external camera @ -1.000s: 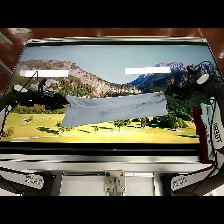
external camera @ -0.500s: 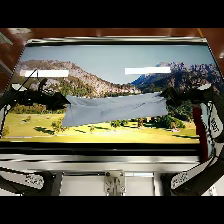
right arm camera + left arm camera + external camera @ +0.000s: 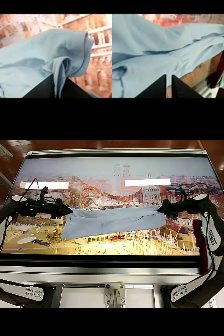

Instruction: Fold the shirts.

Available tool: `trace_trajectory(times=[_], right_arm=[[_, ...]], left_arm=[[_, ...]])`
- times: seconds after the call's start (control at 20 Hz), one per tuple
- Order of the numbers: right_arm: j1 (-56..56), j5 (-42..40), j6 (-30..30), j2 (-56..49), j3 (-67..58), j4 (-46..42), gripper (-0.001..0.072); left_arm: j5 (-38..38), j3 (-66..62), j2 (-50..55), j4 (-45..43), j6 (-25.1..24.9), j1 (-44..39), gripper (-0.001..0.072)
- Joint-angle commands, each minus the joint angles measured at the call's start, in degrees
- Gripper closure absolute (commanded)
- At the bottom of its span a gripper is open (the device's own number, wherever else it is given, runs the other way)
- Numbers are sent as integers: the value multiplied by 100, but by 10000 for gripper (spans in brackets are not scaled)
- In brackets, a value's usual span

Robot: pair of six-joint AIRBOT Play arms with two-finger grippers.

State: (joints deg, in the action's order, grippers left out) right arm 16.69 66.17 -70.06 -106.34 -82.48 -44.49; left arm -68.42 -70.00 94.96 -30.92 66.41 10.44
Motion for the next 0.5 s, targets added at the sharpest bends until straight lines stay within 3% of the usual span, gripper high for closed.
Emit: trace_trajectory(times=[0.0,0.25,0.45], right_arm=[[2,343,72,839,-7,-247,643],[-271,734,-688,2461,-7,-363,643],[-647,1088,-1207,3405,-7,-599,643]], left_arm=[[442,-4,-2,415,-120,-444,645],[1670,63,98,468,-9,-2234,669],[2896,15,214,1327,-13,-3654,669]])
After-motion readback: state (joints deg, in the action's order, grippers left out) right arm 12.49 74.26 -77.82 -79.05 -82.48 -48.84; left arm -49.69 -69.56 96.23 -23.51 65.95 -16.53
